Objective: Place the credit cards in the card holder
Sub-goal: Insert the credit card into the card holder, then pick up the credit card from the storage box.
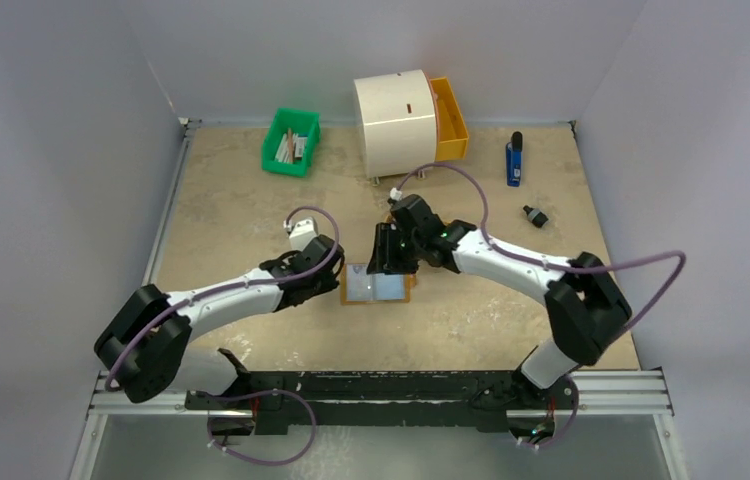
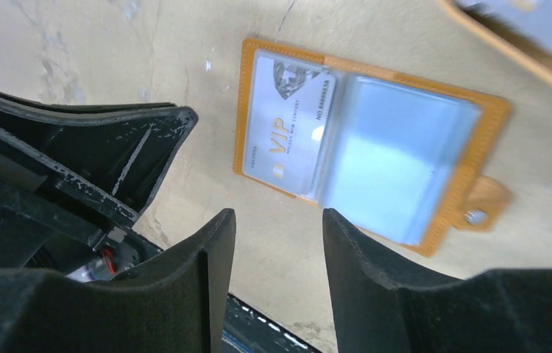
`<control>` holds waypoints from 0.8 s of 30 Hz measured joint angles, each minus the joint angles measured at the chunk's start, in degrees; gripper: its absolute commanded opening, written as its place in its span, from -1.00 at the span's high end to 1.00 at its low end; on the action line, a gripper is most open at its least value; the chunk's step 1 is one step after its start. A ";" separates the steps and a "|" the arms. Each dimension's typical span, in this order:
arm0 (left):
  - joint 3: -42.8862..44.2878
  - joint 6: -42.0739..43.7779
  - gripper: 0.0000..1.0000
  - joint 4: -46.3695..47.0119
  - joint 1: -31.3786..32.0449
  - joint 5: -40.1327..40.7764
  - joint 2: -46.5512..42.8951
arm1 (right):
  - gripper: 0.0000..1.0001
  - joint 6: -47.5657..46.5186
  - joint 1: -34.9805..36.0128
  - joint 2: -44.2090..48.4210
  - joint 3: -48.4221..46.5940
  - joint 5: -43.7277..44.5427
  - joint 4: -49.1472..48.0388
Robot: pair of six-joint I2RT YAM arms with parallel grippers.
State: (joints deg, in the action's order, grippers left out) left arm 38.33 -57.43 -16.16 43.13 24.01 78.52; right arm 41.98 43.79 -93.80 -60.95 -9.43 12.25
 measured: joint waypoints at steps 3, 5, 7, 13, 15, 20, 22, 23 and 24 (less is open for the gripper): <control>0.00 0.09 0.42 -1.55 0.00 0.68 -3.13 | 0.28 -0.31 -0.76 6.62 1.16 4.33 1.99; -0.20 0.52 0.37 -2.21 0.00 1.11 -6.47 | 0.37 -0.52 -2.95 12.98 3.91 6.08 1.46; -1.11 1.14 0.24 -1.88 0.00 1.22 -10.78 | 0.20 0.02 -7.45 18.67 6.56 6.97 0.11; -5.20 2.08 0.06 0.50 0.00 1.09 -22.21 | -0.11 2.12 -16.00 17.44 7.19 8.92 -4.44; -5.90 2.05 0.06 0.55 0.00 1.07 -23.37 | -0.11 2.60 -16.26 12.68 5.95 8.87 -5.22; -6.38 1.97 0.08 -0.44 0.00 1.01 -24.26 | -0.11 3.78 -17.22 2.54 4.50 8.41 -6.73; -6.38 1.95 0.09 -0.96 0.00 0.85 -24.50 | -0.12 4.11 -17.57 -0.02 4.02 8.37 -6.75; -6.38 1.95 0.09 -1.09 0.00 0.83 -24.55 | -0.13 4.17 -17.62 -0.94 3.72 8.39 -6.86; -6.38 1.92 0.09 -1.25 0.00 0.74 -24.55 | -0.13 4.28 -17.73 -1.81 3.37 8.37 -7.06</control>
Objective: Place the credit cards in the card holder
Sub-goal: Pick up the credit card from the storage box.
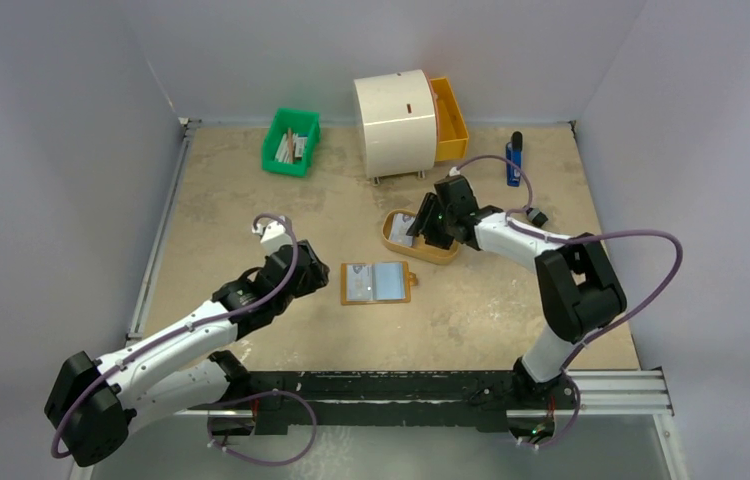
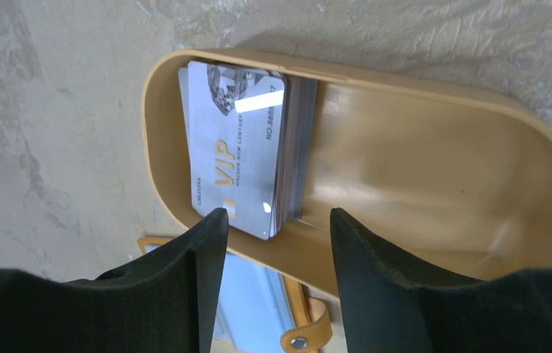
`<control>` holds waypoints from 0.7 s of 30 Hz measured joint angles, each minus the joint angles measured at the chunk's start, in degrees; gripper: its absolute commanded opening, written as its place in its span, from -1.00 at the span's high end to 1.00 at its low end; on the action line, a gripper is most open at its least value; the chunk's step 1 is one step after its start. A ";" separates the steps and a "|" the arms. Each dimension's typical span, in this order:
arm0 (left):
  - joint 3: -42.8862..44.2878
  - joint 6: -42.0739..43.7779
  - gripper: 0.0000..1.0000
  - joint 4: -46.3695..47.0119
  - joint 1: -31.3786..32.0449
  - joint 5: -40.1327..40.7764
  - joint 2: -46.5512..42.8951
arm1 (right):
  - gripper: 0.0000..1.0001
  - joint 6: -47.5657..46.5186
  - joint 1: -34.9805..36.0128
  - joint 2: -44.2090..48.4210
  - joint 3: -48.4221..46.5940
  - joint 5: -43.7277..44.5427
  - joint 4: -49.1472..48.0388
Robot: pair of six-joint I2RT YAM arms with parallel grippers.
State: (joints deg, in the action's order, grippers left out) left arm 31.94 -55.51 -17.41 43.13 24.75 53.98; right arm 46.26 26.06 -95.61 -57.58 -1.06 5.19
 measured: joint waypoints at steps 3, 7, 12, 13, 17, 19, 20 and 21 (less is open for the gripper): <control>-0.13 -0.22 0.10 -0.24 0.00 -0.09 0.00 | -0.15 0.26 -0.26 -1.95 -1.07 -0.35 -0.92; -0.81 -0.48 0.11 -0.35 0.00 -0.11 0.02 | -0.15 0.79 -0.66 -3.91 -1.57 -1.81 -2.80; -0.90 -0.68 0.13 -0.31 0.00 -0.11 0.44 | -0.12 1.05 -1.25 -6.45 -2.38 -2.97 -2.93; -0.90 -0.74 0.14 -0.31 0.00 -0.11 0.63 | -0.11 1.05 -1.33 -6.86 -2.60 -2.99 -2.91; -0.90 -0.92 0.16 -0.33 0.00 -0.09 1.57 | -0.04 0.87 -1.60 -7.61 -3.54 -2.97 -2.69; -0.90 -0.94 0.16 -0.31 0.00 -0.09 2.01 | -0.01 0.83 -1.75 -7.63 -3.58 -3.04 -2.64; -0.90 -0.94 0.17 -0.31 0.00 -0.07 2.23 | 0.01 0.81 -1.77 -7.63 -3.58 -3.08 -2.62; -0.90 -0.94 0.17 -0.31 0.00 -0.09 2.45 | 0.04 0.81 -1.84 -7.63 -3.58 -3.13 -2.71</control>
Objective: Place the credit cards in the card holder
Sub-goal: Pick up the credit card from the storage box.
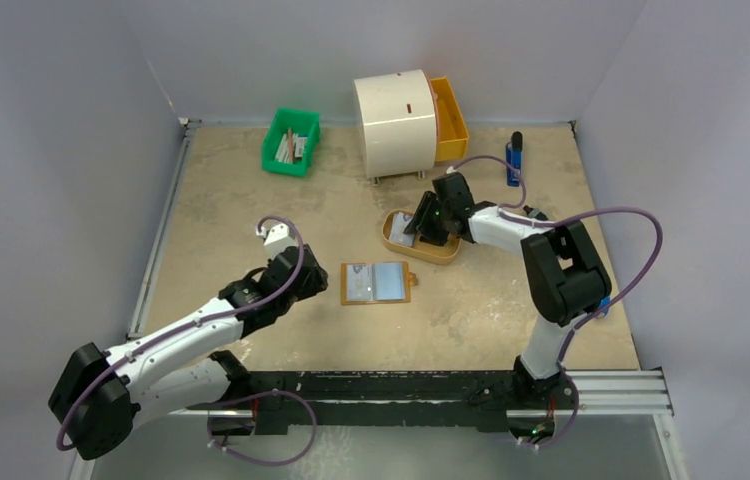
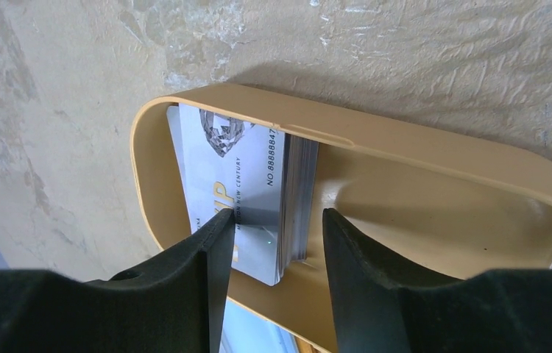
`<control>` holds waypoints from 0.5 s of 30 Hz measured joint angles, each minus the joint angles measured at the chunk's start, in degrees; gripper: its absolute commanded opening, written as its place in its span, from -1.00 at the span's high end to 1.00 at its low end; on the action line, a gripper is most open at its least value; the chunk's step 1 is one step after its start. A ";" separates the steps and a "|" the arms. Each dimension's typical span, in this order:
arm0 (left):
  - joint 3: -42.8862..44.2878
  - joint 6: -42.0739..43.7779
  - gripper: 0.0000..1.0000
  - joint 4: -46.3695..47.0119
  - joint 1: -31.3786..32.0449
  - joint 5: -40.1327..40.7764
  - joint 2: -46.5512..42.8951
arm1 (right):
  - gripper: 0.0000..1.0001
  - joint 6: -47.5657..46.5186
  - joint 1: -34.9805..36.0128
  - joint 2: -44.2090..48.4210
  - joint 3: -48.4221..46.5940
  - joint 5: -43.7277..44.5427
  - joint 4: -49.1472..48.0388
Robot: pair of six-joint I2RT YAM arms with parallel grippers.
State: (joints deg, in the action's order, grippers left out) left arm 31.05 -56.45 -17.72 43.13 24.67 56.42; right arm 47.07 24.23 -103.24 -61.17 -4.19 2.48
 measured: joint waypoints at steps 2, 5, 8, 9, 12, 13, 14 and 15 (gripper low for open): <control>0.00 0.00 0.18 0.00 0.00 0.00 0.37 | 0.08 0.02 -0.11 0.00 0.02 -0.22 -0.22; 0.00 -0.02 0.18 0.02 0.00 0.02 0.90 | 0.14 0.04 -0.31 0.04 0.35 -0.61 -0.83; 0.00 -0.02 0.18 0.02 0.00 0.02 1.42 | 0.17 0.04 -0.48 0.44 1.18 -1.29 -2.01; 0.00 -0.04 0.18 0.02 0.00 0.02 1.51 | 0.18 0.04 -0.52 0.59 1.44 -1.33 -2.14; 0.00 -0.04 0.19 0.02 0.00 0.02 1.66 | 0.19 0.04 -0.74 1.33 2.29 -1.33 -2.43; 0.00 -0.04 0.19 0.02 0.00 0.02 1.66 | 0.19 0.04 -0.81 1.53 2.51 -1.36 -2.43; 0.00 -0.07 0.19 0.02 0.00 0.02 1.66 | 0.19 0.04 -0.87 1.66 2.62 -1.36 -2.40; 0.00 -0.07 0.19 0.02 0.00 0.02 1.66 | 0.20 0.02 -0.92 1.79 2.75 -1.33 -2.43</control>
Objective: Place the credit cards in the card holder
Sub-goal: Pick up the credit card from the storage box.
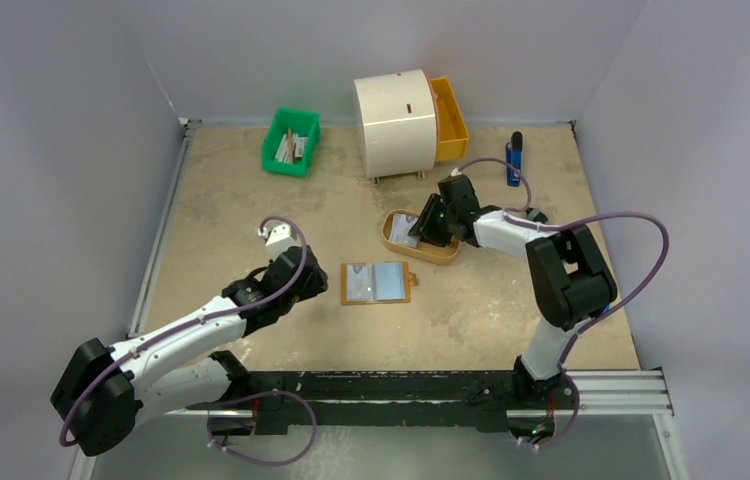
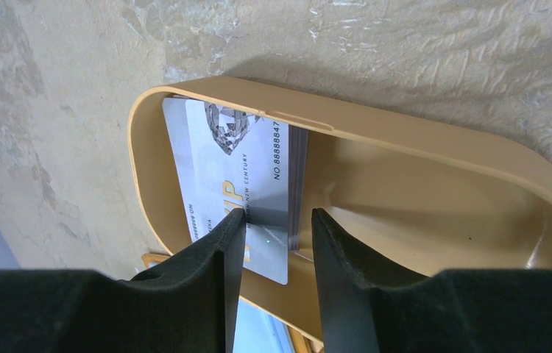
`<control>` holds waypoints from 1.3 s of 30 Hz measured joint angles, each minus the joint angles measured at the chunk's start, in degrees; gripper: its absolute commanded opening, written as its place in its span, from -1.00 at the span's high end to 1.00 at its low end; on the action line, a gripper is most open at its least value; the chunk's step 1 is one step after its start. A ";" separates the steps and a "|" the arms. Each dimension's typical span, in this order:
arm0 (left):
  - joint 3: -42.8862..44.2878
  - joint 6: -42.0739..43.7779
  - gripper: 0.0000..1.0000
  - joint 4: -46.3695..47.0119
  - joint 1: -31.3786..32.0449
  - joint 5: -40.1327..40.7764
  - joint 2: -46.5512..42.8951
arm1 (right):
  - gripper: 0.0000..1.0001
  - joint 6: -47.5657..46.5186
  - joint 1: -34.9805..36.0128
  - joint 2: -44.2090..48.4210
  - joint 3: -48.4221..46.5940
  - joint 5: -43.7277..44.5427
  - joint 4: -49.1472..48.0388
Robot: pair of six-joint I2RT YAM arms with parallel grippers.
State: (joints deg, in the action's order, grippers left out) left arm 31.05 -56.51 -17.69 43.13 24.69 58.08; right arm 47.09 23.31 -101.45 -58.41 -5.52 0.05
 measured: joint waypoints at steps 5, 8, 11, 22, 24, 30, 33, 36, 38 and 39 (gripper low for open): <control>0.00 -0.11 0.20 0.00 0.00 0.00 0.00 | 0.26 0.00 -0.13 0.92 0.85 0.00 0.13; 0.00 -0.13 0.20 0.00 0.00 0.00 0.00 | 0.36 -0.04 -0.13 1.38 1.05 0.00 0.15; 0.00 -0.17 0.20 0.00 0.00 0.00 0.00 | 0.47 -0.13 -0.13 1.46 1.25 -0.07 -0.20; 0.00 -0.52 0.20 0.00 0.00 0.00 0.00 | 0.85 -0.13 -0.13 2.73 1.57 -0.24 -0.57; 0.00 -0.52 0.21 0.00 0.00 0.02 0.00 | 0.89 -0.04 -0.13 3.17 1.77 -0.24 -0.70; 0.00 -0.55 0.21 0.00 0.00 0.02 0.00 | 1.00 0.11 -0.13 4.42 1.88 -0.59 -0.90; 0.00 -0.57 0.21 0.00 0.00 0.02 -0.02 | 1.00 0.26 -0.13 4.81 1.97 -0.70 -0.90; 0.00 -0.98 0.21 -0.02 0.00 0.02 -0.02 | 1.00 0.42 -0.15 5.62 2.36 -0.70 -0.96; 0.00 -0.98 0.21 -0.02 0.00 0.04 -0.04 | 1.00 0.63 -0.22 6.32 2.71 -0.87 -0.94; 0.00 -1.01 0.21 -0.02 0.00 0.04 -0.04 | 1.00 0.90 -0.28 6.64 2.80 -1.18 -0.98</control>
State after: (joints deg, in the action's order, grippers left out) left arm 31.05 -57.52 -17.72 43.13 24.73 58.04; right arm 47.99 23.03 -94.80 -55.61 -6.70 -0.93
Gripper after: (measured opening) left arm 0.398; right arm 0.008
